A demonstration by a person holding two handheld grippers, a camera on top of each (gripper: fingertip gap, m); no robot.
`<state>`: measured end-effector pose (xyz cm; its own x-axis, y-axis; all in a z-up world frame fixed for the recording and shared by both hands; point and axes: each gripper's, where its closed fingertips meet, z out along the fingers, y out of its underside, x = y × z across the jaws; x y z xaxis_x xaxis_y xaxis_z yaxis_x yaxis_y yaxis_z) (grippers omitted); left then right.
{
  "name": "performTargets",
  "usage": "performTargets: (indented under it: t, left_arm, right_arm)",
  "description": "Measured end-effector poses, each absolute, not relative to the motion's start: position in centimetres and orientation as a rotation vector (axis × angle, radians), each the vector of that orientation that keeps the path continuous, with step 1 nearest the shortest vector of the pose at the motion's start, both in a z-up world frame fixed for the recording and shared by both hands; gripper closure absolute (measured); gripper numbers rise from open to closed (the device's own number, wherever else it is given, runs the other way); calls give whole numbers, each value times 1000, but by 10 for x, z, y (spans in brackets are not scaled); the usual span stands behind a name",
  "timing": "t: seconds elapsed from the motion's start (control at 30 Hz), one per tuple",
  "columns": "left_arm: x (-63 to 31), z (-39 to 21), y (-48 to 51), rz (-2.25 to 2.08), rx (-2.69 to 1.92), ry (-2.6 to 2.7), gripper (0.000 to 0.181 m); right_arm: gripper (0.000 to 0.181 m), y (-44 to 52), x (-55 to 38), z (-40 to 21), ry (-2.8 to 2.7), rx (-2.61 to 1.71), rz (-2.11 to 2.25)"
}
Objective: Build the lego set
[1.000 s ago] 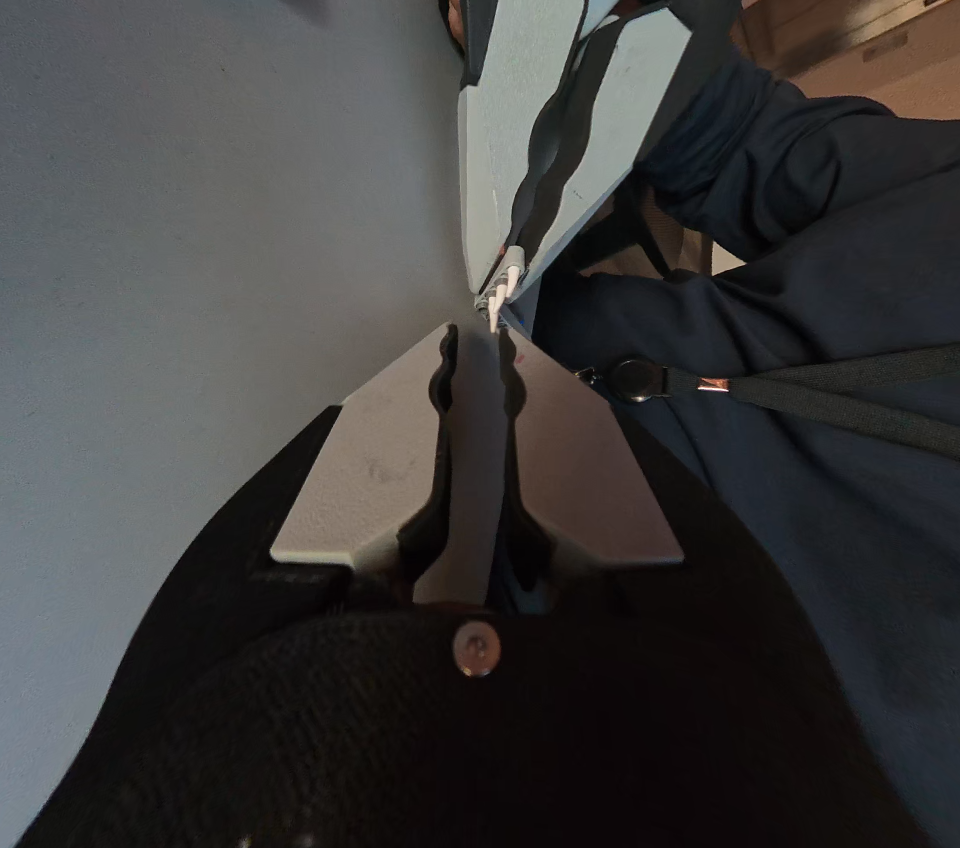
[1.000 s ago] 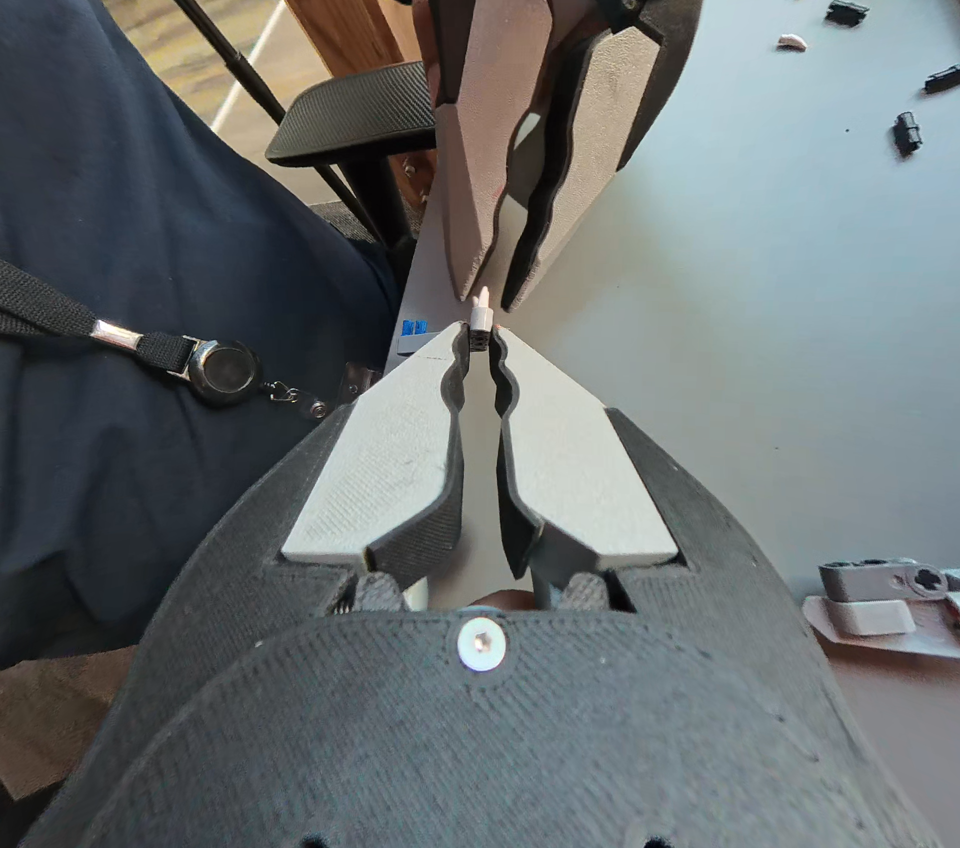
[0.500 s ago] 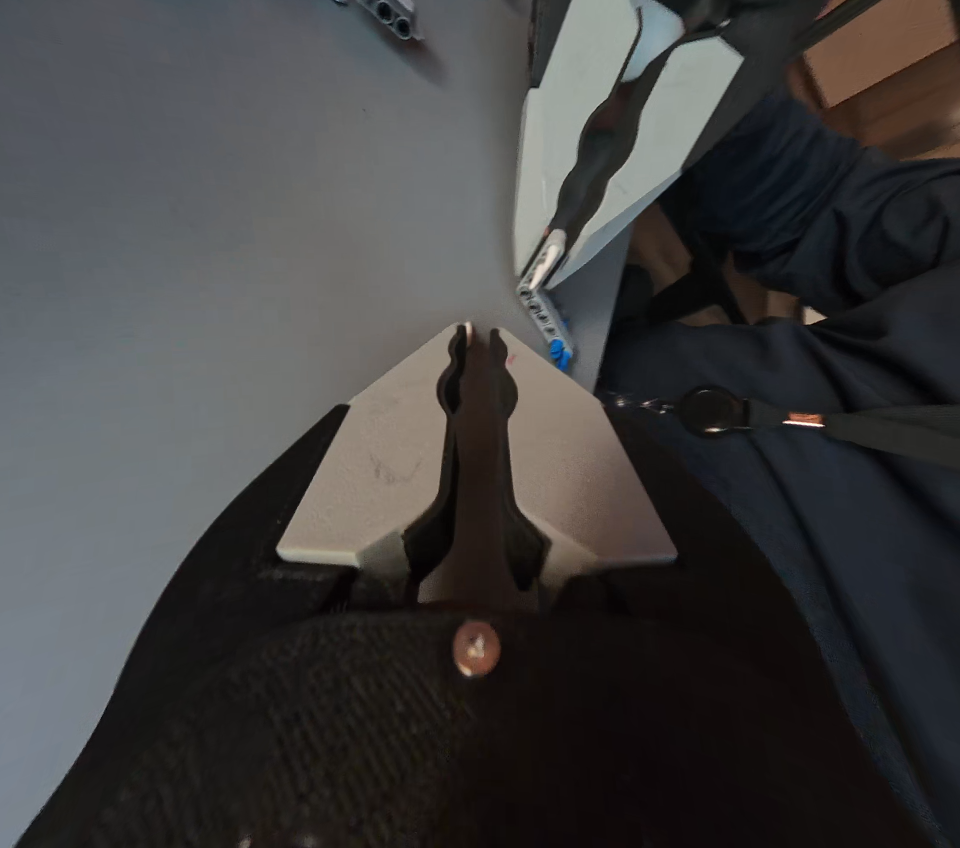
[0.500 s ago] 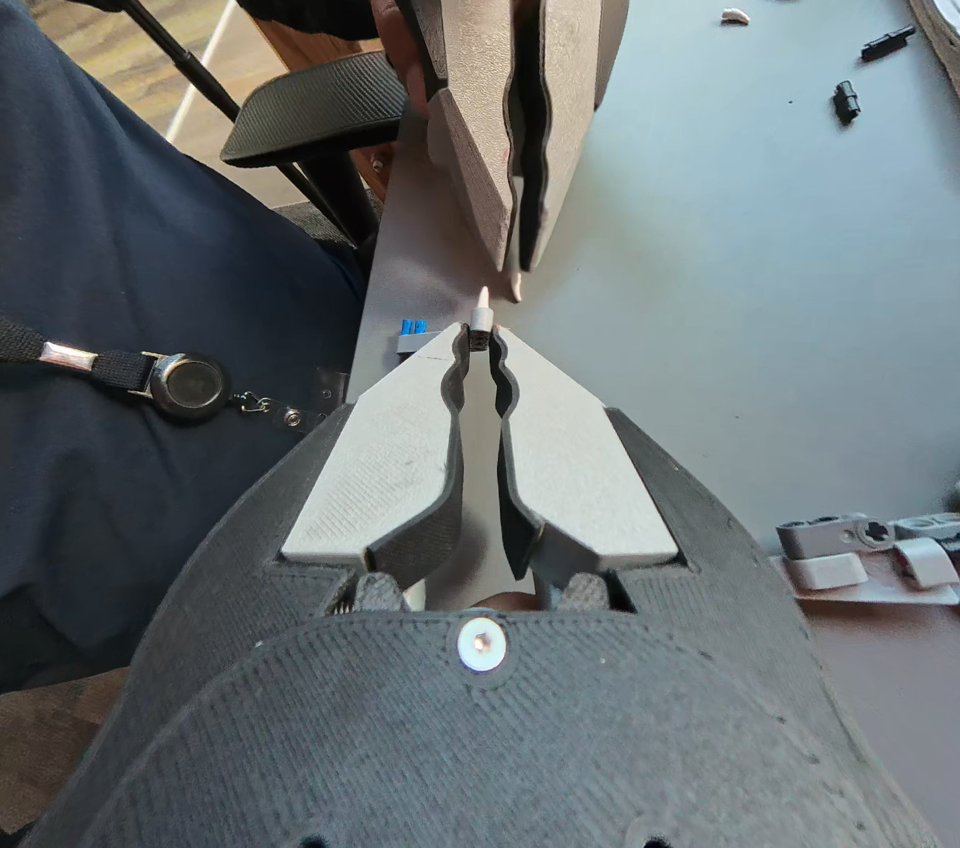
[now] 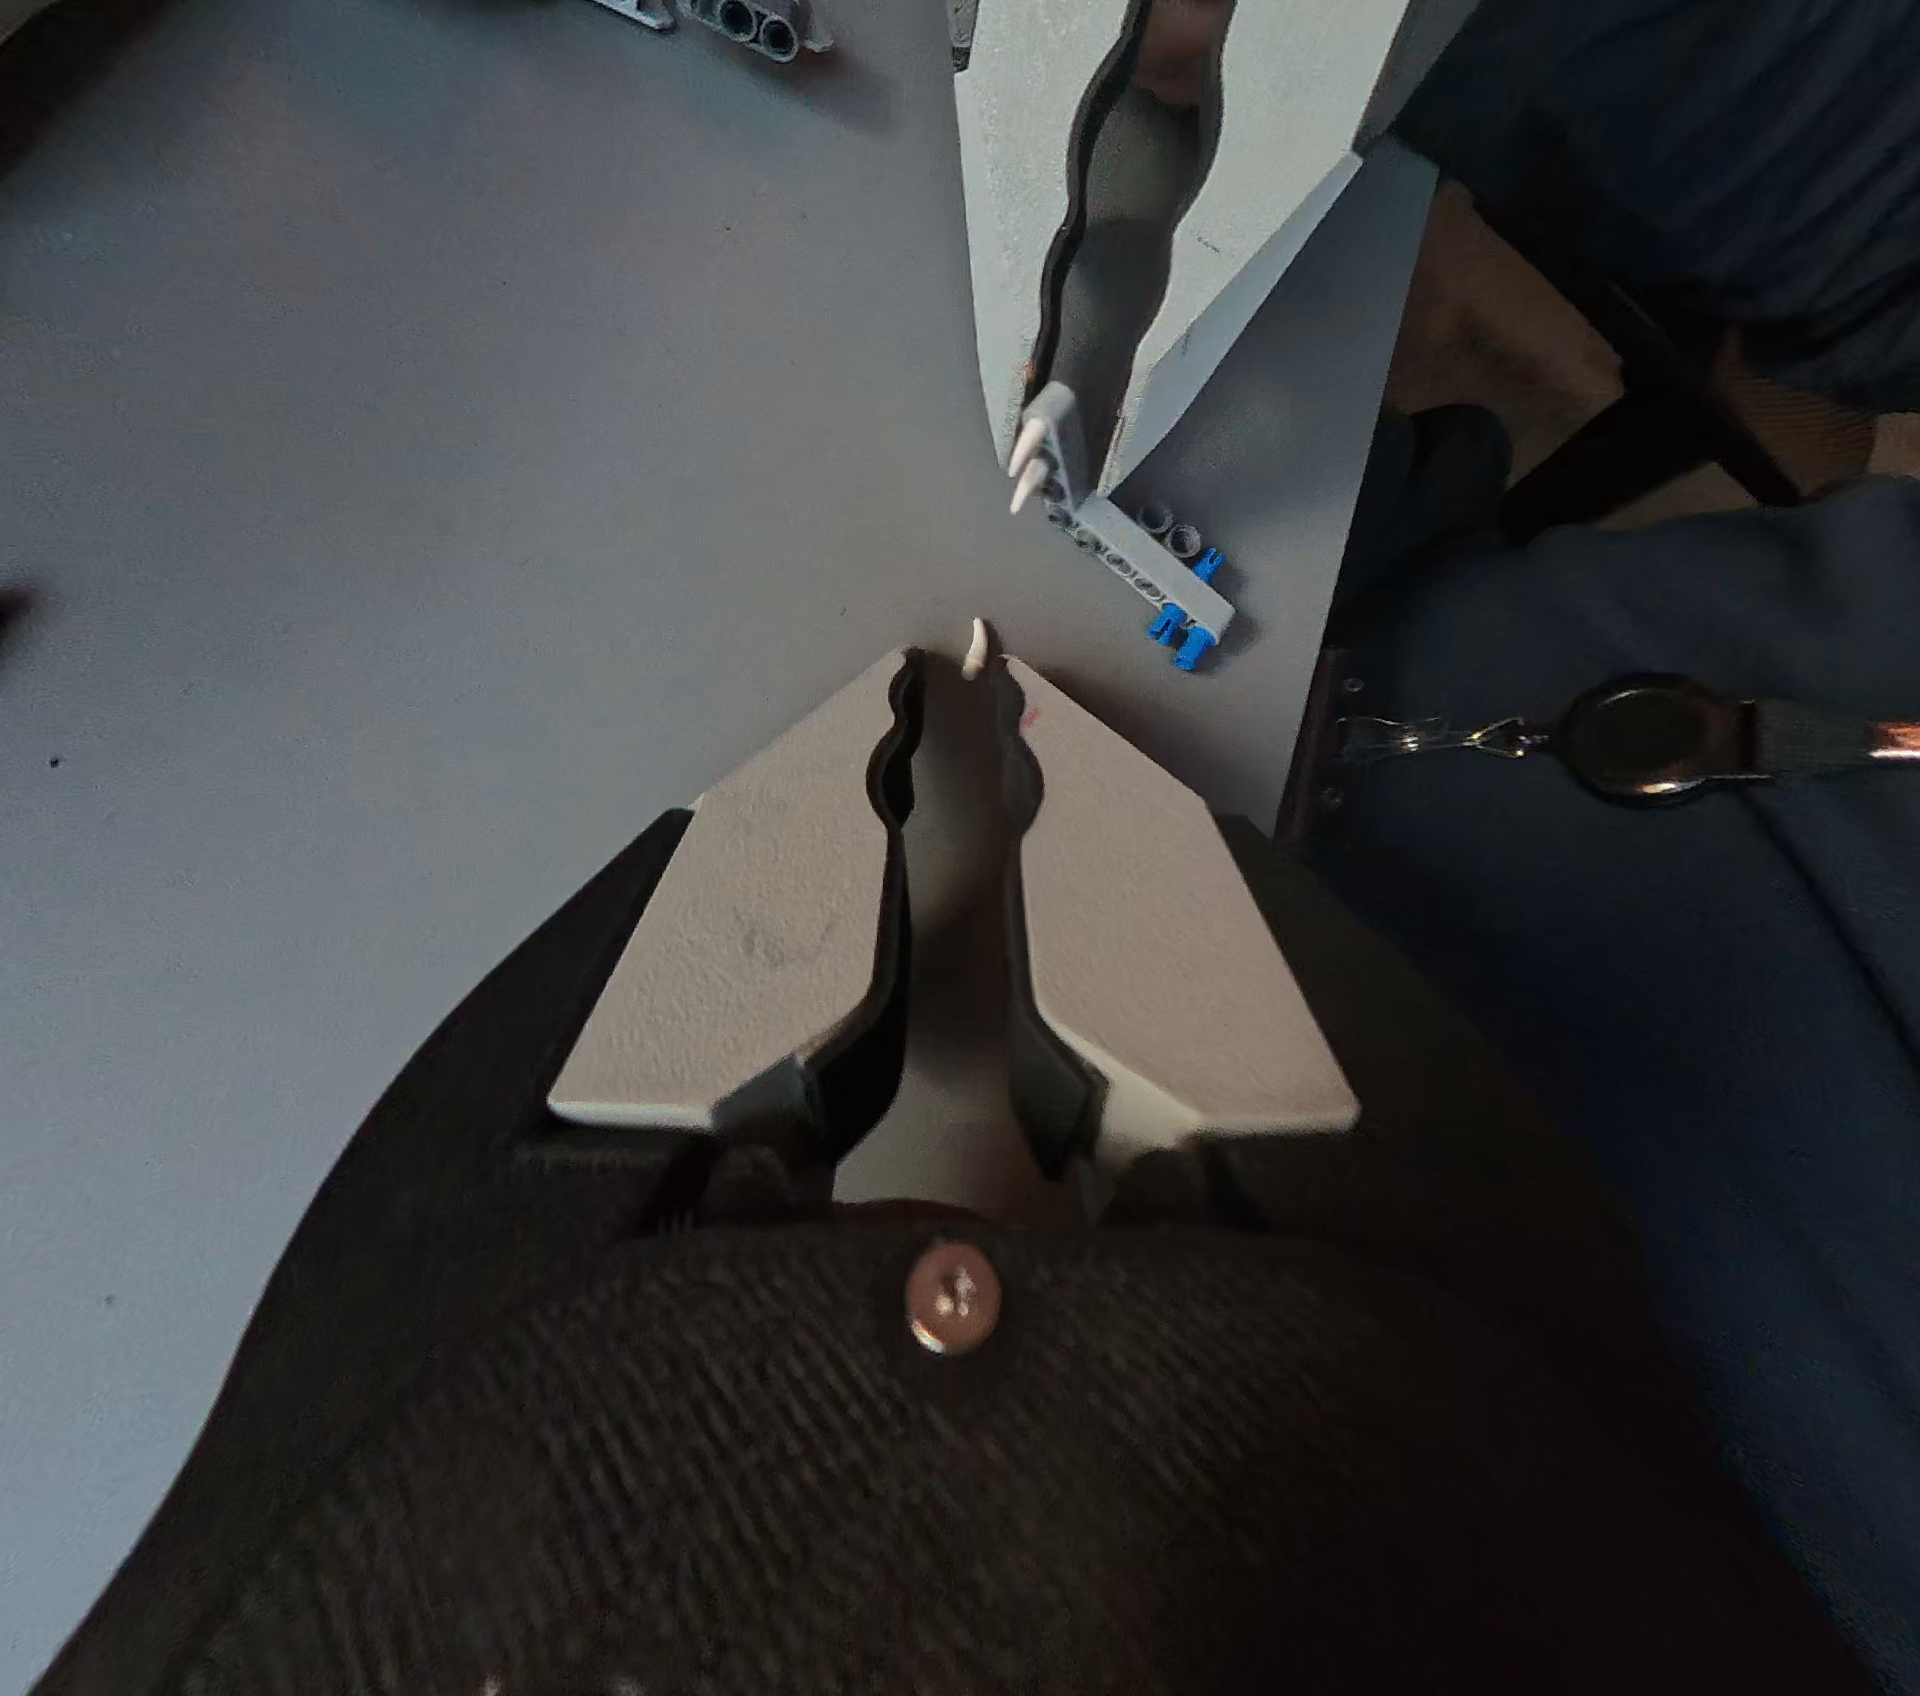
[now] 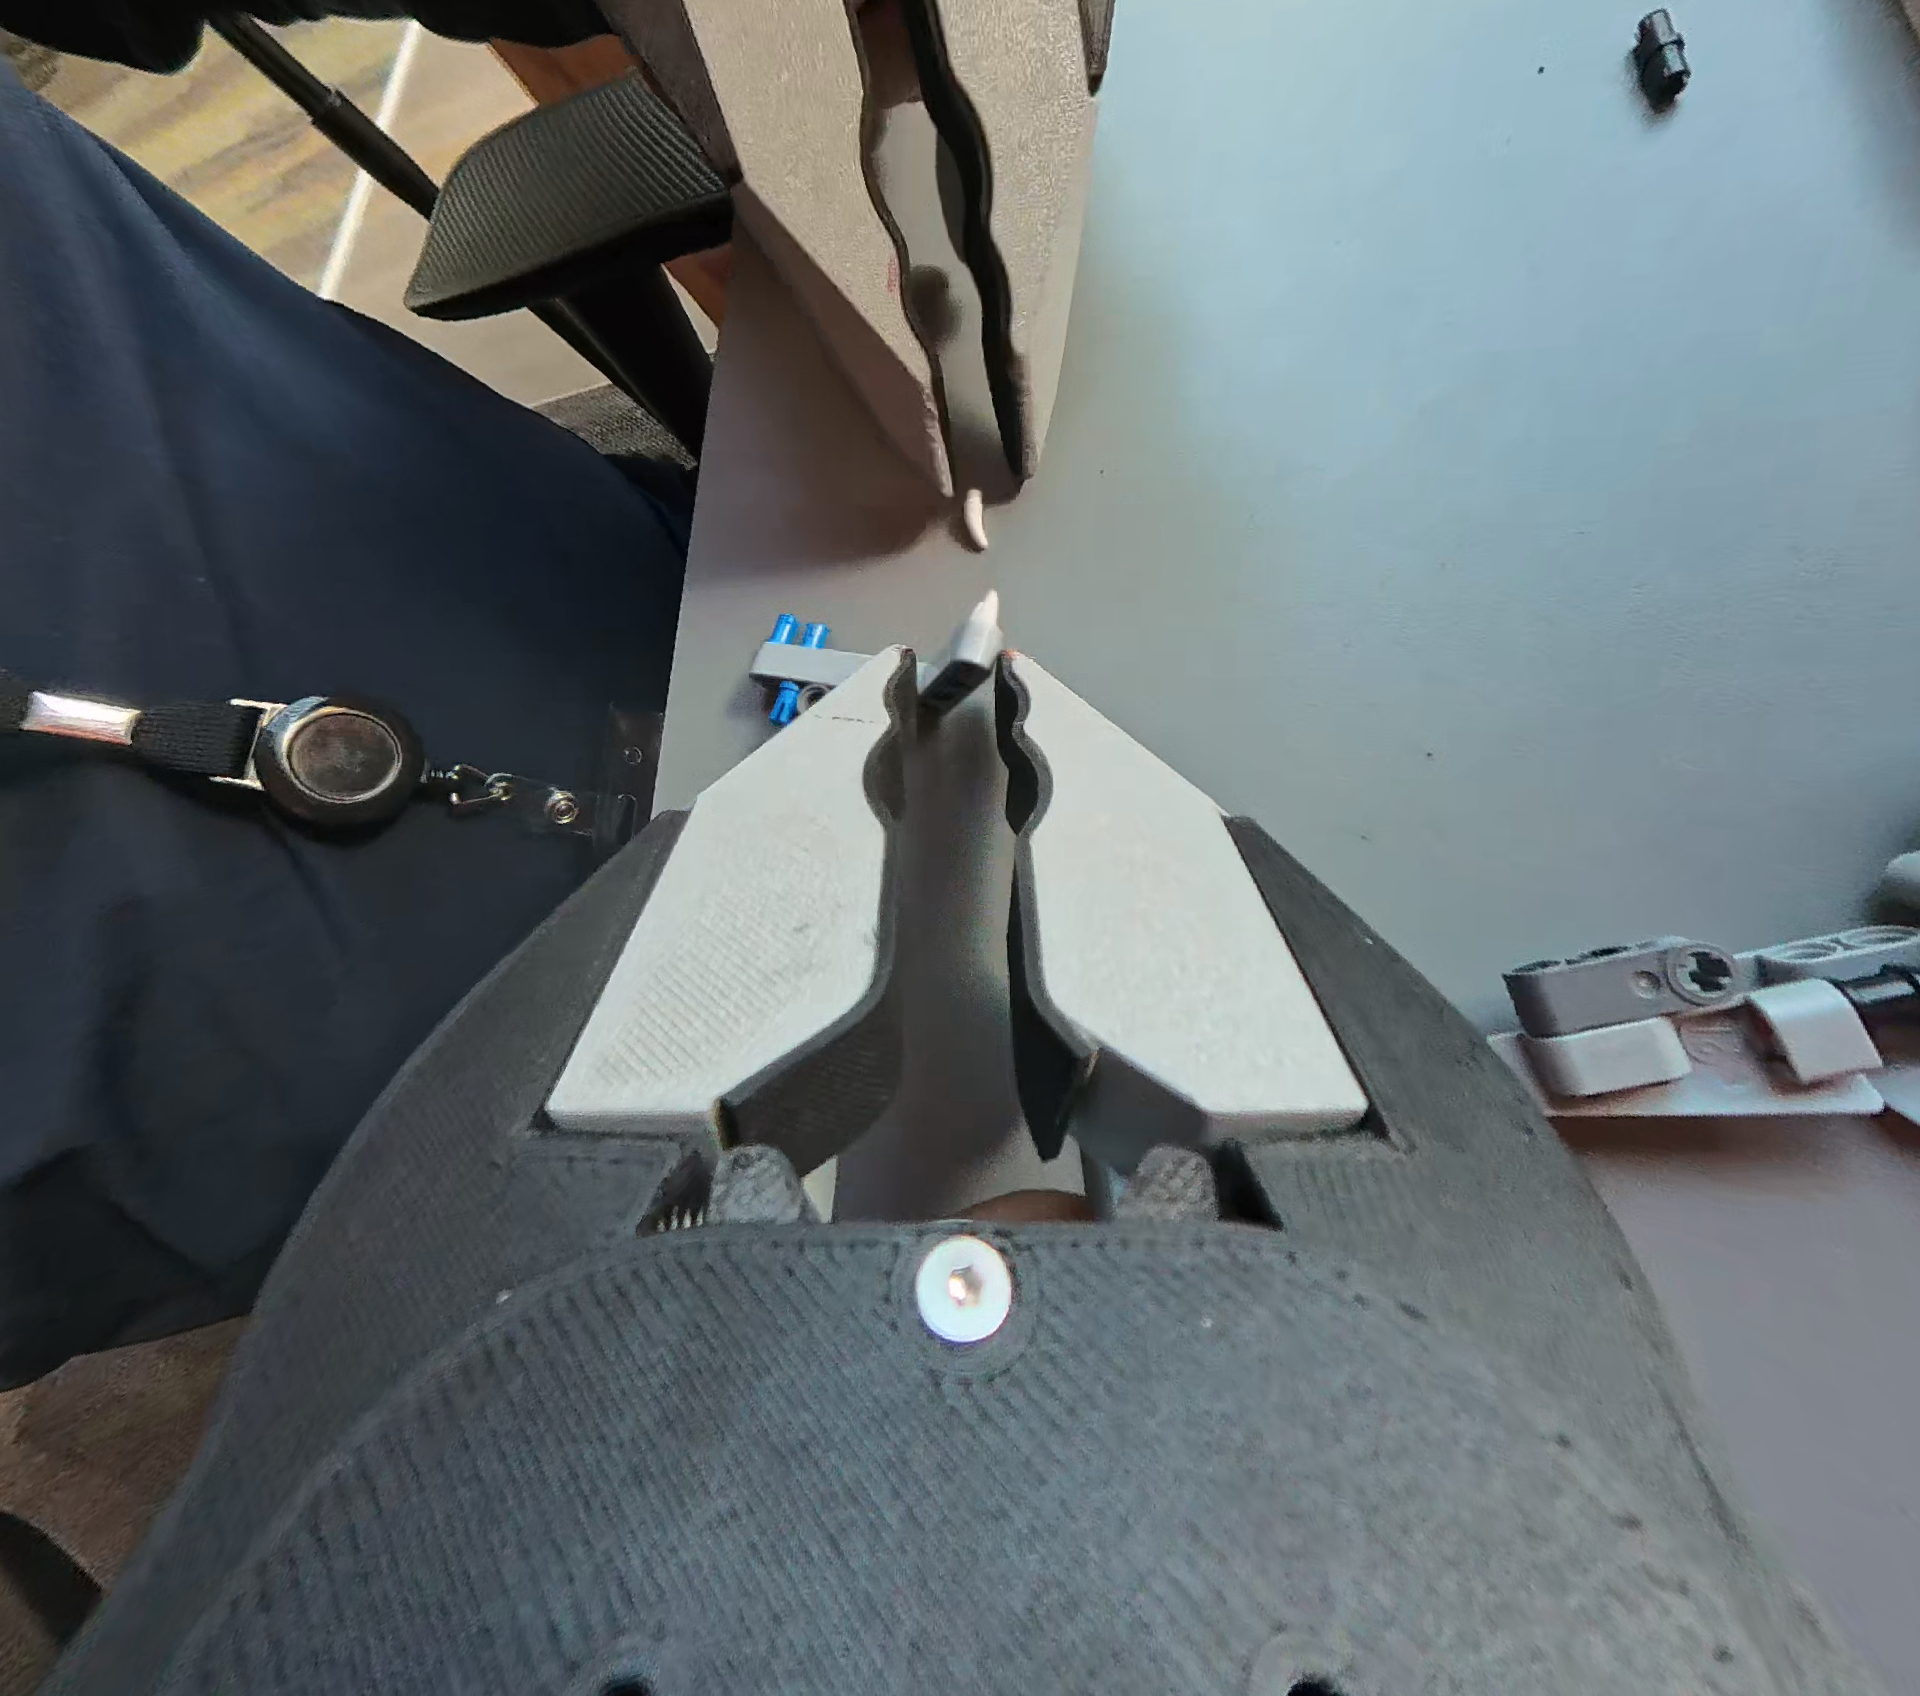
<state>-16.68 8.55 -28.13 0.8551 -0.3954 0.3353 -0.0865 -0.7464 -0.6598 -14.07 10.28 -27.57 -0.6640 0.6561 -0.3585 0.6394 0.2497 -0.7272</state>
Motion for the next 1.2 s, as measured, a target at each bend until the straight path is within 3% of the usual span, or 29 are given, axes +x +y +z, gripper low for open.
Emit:
performTargets:
  t: [0.17, 0.6, 0.77, 1.07, 1.2]
  left_arm:
    - [-156, -283, 88, -634, -2362, 411, 181]
    - [-164, -272, 84, -590, -2261, 391, 181]
    - [-171, -268, 83, -605, -2258, 337, 181]
    - [-169, -281, 67, -615, -2345, 192, 176]
    - [-171, -282, 68, -598, -2338, 178, 178]
  right_arm:
    - [166, 107, -139, -277, -2457, -1274, 1385]
    - [161, 109, -136, -241, -2101, -1209, 1369]
    - [160, 103, -145, -262, -2143, -1190, 1114]
    - [156, 111, -133, -230, -2035, -1262, 1232]
    - [156, 93, -137, -240, -2161, -1176, 1093]
